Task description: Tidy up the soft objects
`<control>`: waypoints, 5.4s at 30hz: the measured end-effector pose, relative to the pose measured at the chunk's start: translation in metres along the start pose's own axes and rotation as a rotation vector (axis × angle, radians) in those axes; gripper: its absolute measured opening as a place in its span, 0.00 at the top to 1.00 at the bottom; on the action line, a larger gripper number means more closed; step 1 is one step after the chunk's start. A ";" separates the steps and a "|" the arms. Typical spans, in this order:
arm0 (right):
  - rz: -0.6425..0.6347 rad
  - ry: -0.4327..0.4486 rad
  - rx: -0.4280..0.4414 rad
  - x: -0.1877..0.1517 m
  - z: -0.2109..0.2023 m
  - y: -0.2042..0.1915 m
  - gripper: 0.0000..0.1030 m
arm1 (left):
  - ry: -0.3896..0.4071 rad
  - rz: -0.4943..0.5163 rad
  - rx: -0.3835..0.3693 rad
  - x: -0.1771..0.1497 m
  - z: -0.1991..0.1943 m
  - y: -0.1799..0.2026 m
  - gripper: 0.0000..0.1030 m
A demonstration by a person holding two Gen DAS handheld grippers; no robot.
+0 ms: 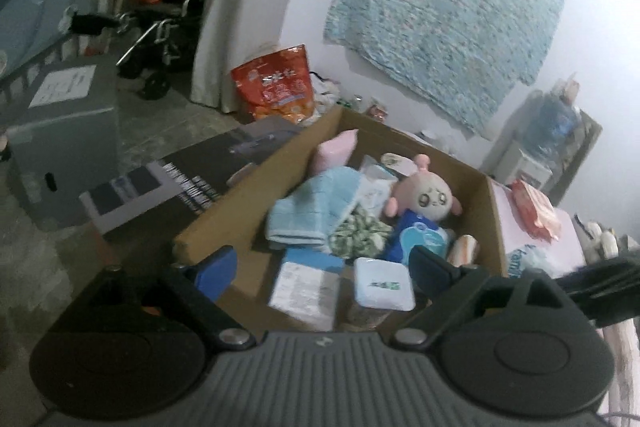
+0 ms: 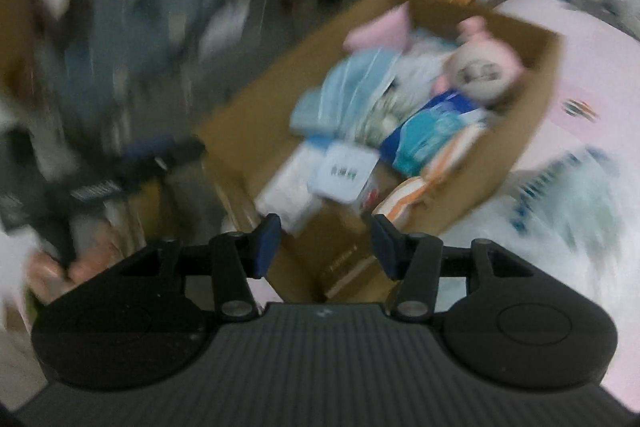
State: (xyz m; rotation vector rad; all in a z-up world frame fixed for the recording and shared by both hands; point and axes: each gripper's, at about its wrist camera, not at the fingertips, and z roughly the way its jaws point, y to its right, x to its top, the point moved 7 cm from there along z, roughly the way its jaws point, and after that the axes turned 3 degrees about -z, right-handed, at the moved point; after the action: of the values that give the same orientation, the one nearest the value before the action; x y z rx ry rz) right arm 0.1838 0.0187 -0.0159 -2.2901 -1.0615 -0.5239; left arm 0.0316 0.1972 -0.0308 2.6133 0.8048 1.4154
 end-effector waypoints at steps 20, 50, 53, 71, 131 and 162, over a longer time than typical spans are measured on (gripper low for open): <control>-0.227 -0.732 -0.152 0.000 0.147 -0.012 0.47 | -0.019 -0.131 -0.003 -0.013 0.001 -0.058 0.09; -0.313 -0.299 0.073 0.036 0.087 -0.037 0.77 | -0.060 -0.119 -0.002 -0.020 0.011 -0.048 0.09; -0.301 -0.264 0.055 0.030 0.091 -0.030 0.74 | -0.059 -0.110 -0.007 -0.018 0.010 -0.045 0.09; -0.094 0.132 -0.016 0.019 0.035 -0.029 0.41 | -0.020 0.010 -0.013 -0.014 -0.003 -0.025 0.04; 0.351 0.448 -0.500 -0.136 -0.017 -0.026 0.01 | -0.149 0.459 0.091 -0.064 -0.010 0.066 0.00; 0.360 0.375 -0.544 -0.145 -0.005 -0.015 0.01 | -0.217 0.451 0.110 -0.075 0.001 0.060 0.00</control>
State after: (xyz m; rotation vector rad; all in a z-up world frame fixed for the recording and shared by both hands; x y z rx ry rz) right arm 0.0830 -0.0588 -0.0880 -2.6051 -0.3332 -1.1394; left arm 0.0243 0.1108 -0.0710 3.1024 0.2838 1.1546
